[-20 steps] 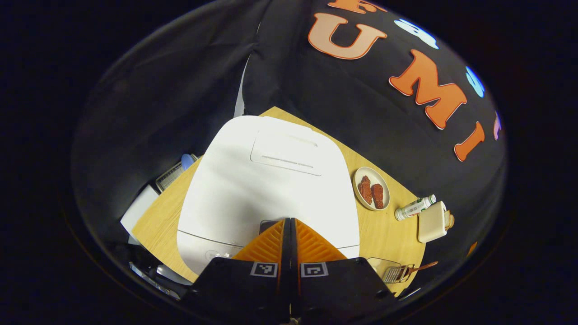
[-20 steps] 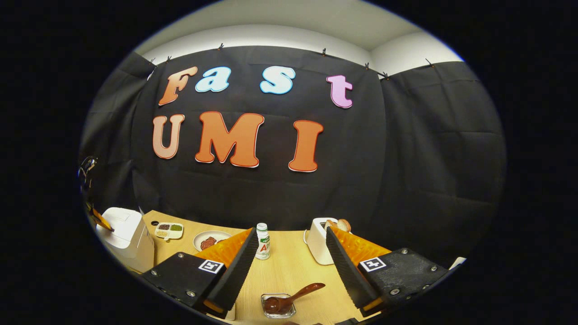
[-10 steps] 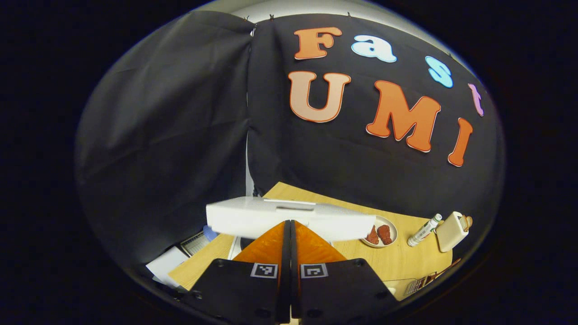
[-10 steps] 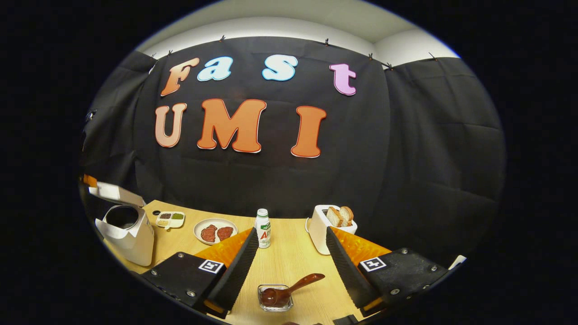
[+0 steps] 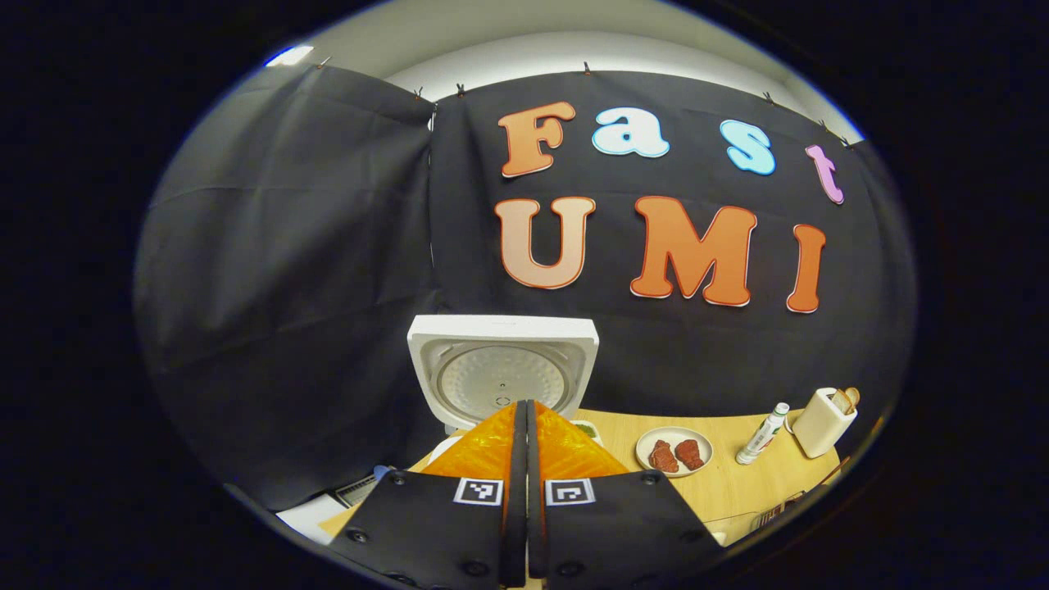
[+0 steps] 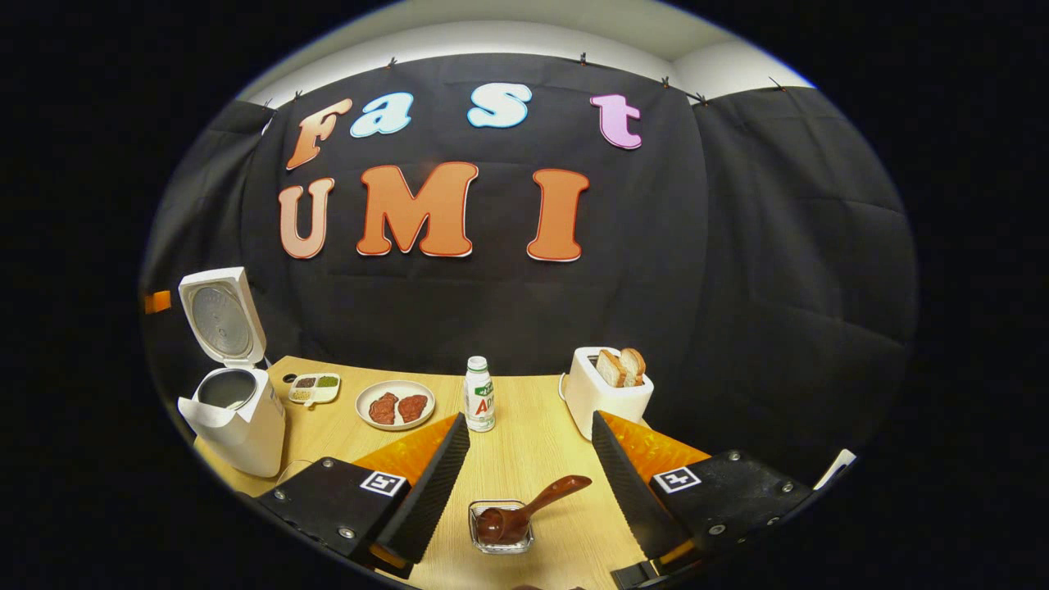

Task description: Close the left gripper, press the button to open the rice cooker; take a wooden spoon from the chopstick holder with the right hand, scoop a spoonful of rice and pour it into the rice cooker, then put the wooden spoon back into the chopstick holder.

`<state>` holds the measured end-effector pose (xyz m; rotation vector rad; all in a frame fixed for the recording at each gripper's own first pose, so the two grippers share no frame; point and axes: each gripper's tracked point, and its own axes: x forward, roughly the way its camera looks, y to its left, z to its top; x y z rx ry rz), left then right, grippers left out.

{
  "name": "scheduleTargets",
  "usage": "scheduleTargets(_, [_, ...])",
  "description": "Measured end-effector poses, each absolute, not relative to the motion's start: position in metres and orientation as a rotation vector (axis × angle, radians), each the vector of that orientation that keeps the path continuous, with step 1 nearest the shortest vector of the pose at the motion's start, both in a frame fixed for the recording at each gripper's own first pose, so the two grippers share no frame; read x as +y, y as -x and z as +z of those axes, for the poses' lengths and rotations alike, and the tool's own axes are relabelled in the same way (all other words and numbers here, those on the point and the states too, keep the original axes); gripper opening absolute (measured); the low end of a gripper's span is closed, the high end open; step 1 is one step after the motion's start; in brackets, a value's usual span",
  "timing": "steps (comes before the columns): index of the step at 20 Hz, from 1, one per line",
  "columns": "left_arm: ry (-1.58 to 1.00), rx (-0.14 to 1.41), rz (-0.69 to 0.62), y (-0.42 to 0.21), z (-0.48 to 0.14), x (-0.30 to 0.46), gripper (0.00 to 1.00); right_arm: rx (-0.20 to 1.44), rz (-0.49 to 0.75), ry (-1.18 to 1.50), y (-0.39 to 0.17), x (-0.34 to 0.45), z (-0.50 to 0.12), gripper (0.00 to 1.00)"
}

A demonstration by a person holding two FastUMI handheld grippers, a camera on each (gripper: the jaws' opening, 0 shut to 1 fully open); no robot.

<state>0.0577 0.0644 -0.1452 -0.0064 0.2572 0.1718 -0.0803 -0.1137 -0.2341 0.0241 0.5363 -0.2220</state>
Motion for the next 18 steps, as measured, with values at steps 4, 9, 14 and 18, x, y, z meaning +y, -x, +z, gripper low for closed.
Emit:
scheduleTargets(4, [-0.028, 0.216, 0.127, -0.048, -0.139, 0.037, 0.2, 0.593, -0.235, -0.072, 0.091, -0.123, -0.257, 0.94])
scheduleTargets(9, [-0.043, 0.185, 0.071, -0.041, -0.129, 0.003, 0.73, 0.682, -0.246, -0.134, 0.1, -0.13, -0.294, 0.94])
scheduleTargets(14, [-0.087, 0.16, 0.037, -0.027, -0.12, -0.02, 0.77, 0.781, -0.229, -0.207, 0.106, -0.131, -0.337, 0.94])
scheduleTargets(18, [-0.084, 0.143, 0.026, -0.016, -0.112, -0.034, 0.86, 0.839, -0.218, -0.295, 0.11, -0.131, -0.366, 0.93])
